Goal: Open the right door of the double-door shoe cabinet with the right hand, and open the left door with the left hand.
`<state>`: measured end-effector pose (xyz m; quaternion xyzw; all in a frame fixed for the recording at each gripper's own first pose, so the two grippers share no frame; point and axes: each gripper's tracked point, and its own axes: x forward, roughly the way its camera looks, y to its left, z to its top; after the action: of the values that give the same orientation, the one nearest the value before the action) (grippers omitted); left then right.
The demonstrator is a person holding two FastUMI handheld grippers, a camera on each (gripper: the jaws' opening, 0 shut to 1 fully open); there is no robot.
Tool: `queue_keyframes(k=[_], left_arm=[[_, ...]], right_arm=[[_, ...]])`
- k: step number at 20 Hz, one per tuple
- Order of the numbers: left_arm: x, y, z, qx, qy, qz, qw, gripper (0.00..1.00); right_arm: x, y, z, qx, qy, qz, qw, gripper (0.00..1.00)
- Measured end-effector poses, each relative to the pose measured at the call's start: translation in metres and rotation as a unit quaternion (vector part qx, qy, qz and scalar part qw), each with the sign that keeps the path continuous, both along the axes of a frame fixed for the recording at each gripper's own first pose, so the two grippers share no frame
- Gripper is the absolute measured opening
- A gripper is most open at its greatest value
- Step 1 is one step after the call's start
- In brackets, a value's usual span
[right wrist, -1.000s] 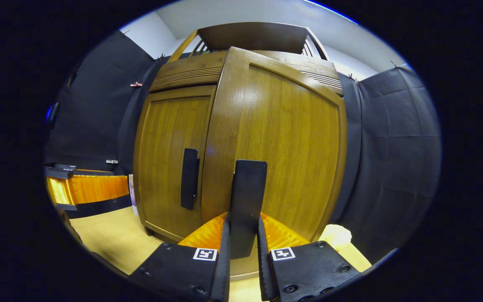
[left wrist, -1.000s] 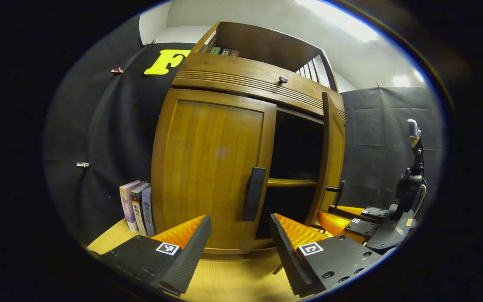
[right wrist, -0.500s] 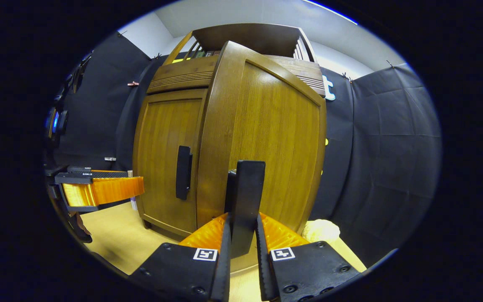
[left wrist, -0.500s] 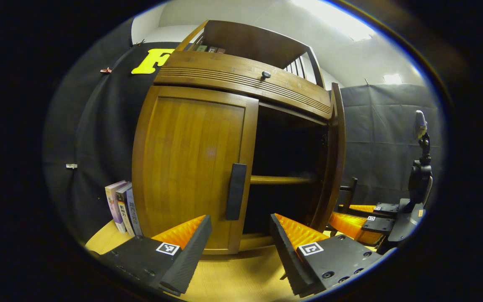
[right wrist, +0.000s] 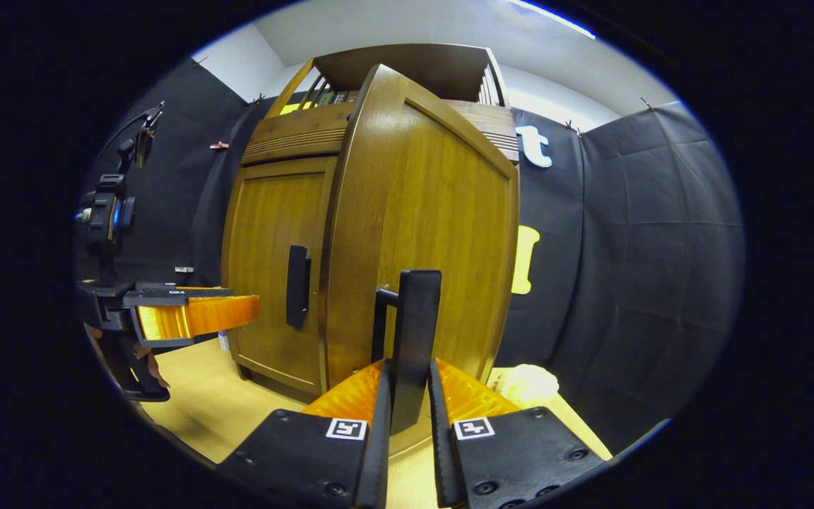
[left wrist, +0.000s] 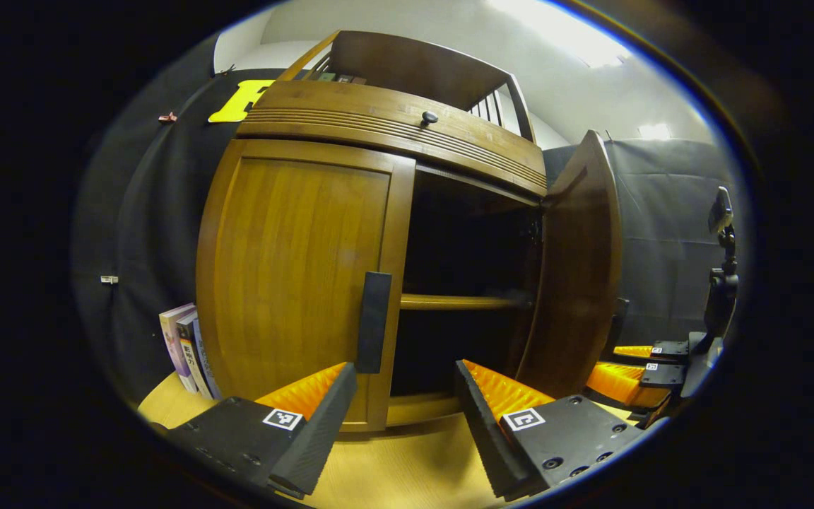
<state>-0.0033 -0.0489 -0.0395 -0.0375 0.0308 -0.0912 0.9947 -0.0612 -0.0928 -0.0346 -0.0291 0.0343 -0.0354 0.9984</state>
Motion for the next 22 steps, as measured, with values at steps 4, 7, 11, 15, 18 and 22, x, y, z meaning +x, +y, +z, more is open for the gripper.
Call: queue_keyframes(k=[4,7,11,15,18,22], left_arm=[[0.006,-0.008,-0.003,0.004,0.000,0.001,1.000,0.88],[0.013,-0.017,-0.005,0.001,0.002,-0.002,1.000,0.87],[0.024,-0.031,-0.009,0.000,0.010,-0.010,1.000,0.83],[0.031,-0.042,-0.009,0.003,0.007,-0.015,1.000,0.87],[0.036,-0.044,-0.010,0.006,0.007,-0.013,1.000,0.88],[0.046,-0.038,-0.012,0.014,0.011,0.011,1.000,0.88]], right_arm=[[-0.014,-0.017,0.002,0.009,0.000,-0.005,1.000,0.28],[-0.021,-0.031,0.005,0.006,-0.007,-0.011,1.000,0.27],[-0.030,-0.054,0.010,-0.010,-0.016,-0.028,0.999,0.25],[-0.040,-0.100,0.021,-0.006,-0.037,-0.064,0.997,0.24],[-0.050,-0.128,0.020,0.033,-0.034,-0.066,0.997,0.17],[-0.055,-0.144,0.018,0.062,-0.039,-0.048,0.996,0.17]])
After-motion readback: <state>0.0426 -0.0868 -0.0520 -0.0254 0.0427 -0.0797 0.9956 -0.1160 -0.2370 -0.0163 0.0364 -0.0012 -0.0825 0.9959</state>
